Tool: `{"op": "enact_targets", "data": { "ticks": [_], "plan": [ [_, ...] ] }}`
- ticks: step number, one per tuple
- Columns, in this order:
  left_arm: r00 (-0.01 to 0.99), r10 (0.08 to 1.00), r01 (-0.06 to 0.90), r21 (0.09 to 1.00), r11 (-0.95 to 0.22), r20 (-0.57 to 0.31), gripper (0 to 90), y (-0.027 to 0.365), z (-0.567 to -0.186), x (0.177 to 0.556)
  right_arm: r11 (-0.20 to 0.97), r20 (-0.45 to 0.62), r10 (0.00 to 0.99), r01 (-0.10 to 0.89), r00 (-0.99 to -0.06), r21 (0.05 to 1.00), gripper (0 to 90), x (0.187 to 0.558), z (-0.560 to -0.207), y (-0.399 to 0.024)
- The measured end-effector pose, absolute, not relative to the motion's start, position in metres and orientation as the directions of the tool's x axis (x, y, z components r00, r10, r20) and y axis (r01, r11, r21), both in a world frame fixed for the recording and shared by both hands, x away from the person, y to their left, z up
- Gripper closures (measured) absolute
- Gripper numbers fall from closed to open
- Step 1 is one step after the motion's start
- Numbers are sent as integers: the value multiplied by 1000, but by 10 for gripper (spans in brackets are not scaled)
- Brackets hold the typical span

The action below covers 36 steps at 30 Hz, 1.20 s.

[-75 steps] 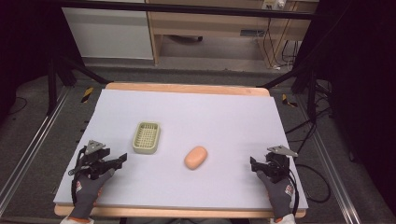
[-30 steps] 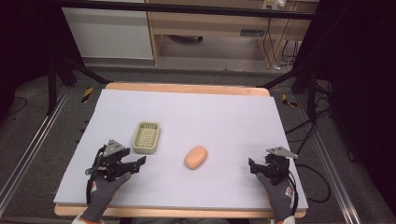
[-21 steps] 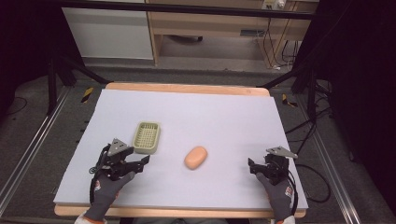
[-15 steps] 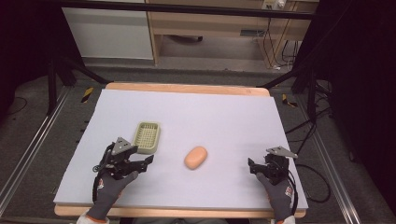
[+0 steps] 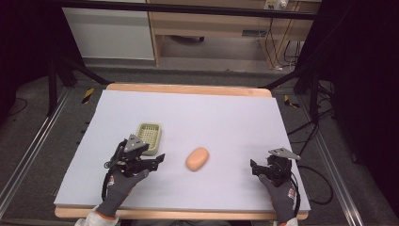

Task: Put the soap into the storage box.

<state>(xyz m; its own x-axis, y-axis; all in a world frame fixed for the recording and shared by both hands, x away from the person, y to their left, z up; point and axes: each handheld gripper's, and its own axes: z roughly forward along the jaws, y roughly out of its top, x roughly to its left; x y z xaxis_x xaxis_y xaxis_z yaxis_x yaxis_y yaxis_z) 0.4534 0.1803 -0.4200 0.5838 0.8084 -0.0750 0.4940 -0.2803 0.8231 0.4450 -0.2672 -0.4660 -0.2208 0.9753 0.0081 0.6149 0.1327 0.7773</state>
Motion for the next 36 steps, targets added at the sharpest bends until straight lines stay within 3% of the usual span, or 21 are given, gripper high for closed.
{"op": "enact_targets", "data": {
  "ticks": [36],
  "plan": [
    [686, 726, 480, 782, -397, -52, 255, 110, -423, 469, 122, 8, 978, 601, -209, 790, 82, 447, -460, -267]
  ]
}}
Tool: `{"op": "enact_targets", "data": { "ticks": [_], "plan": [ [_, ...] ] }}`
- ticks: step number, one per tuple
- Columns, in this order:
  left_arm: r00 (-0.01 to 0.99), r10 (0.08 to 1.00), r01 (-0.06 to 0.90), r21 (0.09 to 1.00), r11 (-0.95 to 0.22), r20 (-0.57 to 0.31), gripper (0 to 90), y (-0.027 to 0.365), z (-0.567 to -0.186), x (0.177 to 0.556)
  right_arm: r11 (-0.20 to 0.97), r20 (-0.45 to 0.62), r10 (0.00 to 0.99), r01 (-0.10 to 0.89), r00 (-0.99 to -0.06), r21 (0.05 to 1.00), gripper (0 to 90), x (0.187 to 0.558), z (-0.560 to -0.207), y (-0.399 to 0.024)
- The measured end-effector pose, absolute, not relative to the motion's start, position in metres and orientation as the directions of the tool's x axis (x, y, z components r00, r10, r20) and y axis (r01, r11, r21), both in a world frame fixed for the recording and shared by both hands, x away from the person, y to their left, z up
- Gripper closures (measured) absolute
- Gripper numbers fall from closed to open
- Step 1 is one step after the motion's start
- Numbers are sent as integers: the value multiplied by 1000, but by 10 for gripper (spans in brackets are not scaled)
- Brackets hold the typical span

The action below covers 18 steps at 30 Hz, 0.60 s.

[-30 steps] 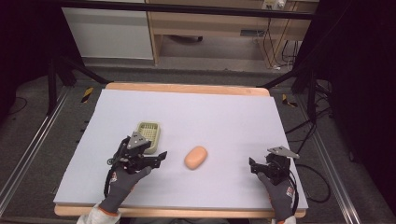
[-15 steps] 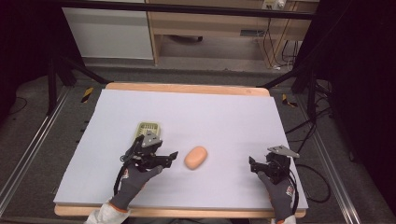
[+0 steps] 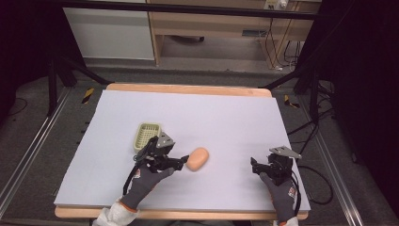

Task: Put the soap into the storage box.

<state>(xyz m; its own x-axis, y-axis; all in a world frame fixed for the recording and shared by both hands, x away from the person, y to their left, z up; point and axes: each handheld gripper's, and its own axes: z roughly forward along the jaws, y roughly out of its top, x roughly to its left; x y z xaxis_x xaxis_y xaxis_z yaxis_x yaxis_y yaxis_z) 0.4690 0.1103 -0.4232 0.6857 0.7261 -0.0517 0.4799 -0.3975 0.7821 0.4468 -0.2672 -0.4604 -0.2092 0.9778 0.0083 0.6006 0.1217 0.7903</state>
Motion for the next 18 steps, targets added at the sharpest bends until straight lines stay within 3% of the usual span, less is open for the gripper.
{"op": "enact_targets", "data": {
  "ticks": [18],
  "plan": [
    [714, 700, 485, 744, -460, -33, 270, 80, -436, 478, 126, 9, 976, 603, -216, 788, 80, 449, -460, -267]
  ]
}}
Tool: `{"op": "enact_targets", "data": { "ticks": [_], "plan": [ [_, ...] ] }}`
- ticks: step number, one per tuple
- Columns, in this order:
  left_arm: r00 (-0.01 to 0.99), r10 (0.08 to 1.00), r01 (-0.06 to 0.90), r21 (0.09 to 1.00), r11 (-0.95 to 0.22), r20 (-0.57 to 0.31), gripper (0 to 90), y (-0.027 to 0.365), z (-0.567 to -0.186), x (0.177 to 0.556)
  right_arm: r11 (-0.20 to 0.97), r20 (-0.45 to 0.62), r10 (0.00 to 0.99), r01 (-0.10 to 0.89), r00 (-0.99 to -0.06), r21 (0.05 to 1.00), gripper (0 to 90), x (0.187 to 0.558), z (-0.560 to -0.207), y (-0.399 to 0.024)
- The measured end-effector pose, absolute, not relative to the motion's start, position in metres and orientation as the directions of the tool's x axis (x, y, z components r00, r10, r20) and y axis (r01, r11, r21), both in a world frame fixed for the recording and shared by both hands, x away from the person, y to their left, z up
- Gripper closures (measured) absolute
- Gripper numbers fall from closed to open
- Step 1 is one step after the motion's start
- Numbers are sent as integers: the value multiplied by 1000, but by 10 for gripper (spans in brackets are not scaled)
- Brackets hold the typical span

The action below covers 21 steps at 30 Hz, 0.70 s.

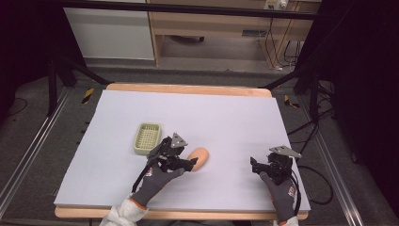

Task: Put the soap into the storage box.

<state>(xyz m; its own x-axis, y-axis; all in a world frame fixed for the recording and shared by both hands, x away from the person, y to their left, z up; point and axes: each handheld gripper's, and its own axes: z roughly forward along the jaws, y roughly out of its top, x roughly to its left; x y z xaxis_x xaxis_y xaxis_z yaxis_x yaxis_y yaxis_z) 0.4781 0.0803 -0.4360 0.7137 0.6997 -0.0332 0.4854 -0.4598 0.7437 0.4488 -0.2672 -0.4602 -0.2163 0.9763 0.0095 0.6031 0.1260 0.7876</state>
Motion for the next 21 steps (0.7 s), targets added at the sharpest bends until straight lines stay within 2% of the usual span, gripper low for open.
{"op": "enact_targets", "data": {
  "ticks": [21],
  "plan": [
    [724, 690, 499, 707, -501, -23, 267, 57, -450, 488, 133, 6, 975, 610, -221, 781, 79, 450, -461, -266]
  ]
}}
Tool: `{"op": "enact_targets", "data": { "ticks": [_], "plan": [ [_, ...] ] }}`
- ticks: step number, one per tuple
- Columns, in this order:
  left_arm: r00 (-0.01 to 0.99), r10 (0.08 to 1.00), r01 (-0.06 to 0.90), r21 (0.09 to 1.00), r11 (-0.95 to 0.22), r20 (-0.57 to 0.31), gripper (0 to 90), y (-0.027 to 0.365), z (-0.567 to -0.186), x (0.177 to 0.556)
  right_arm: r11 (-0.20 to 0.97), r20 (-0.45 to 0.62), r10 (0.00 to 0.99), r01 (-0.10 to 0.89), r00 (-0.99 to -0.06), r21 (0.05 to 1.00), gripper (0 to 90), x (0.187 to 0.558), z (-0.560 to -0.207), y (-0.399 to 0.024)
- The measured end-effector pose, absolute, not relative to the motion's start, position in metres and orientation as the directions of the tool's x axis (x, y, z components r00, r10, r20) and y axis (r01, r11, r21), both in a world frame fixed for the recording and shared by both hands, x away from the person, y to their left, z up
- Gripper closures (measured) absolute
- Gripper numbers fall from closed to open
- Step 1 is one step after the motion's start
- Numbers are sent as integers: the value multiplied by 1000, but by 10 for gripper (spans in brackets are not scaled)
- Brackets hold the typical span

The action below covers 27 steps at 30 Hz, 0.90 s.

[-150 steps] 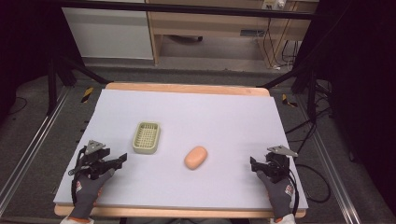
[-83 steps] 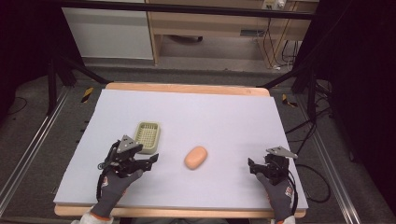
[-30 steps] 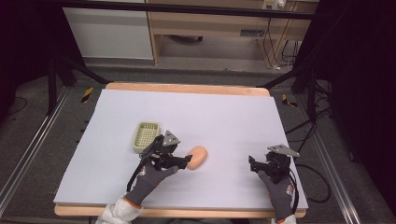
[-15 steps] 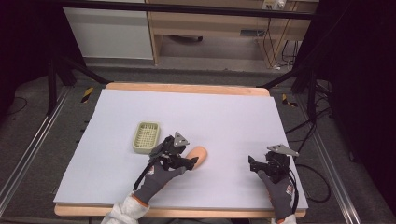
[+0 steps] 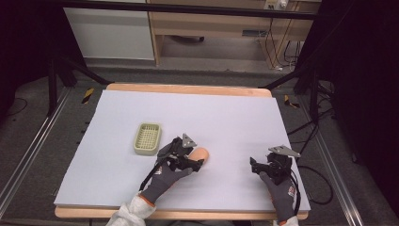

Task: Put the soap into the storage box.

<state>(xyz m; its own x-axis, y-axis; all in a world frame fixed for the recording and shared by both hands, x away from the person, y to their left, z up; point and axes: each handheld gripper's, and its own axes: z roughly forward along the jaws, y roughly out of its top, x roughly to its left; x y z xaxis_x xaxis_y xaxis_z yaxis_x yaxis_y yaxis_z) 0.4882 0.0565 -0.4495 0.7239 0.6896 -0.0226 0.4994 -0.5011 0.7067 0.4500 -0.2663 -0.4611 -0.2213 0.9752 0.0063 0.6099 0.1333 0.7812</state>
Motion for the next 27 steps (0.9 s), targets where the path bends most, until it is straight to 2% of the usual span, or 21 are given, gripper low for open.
{"op": "enact_targets", "data": {
  "ticks": [19, 27],
  "plan": [
    [719, 695, 525, 667, -529, -15, 270, 42, -463, 496, 135, 5, 975, 614, -221, 778, 79, 451, -462, -266],
    [714, 700, 535, 659, -528, -18, 303, 40, -466, 499, 133, 7, 976, 620, -219, 773, 79, 451, -462, -265]
  ]
}}
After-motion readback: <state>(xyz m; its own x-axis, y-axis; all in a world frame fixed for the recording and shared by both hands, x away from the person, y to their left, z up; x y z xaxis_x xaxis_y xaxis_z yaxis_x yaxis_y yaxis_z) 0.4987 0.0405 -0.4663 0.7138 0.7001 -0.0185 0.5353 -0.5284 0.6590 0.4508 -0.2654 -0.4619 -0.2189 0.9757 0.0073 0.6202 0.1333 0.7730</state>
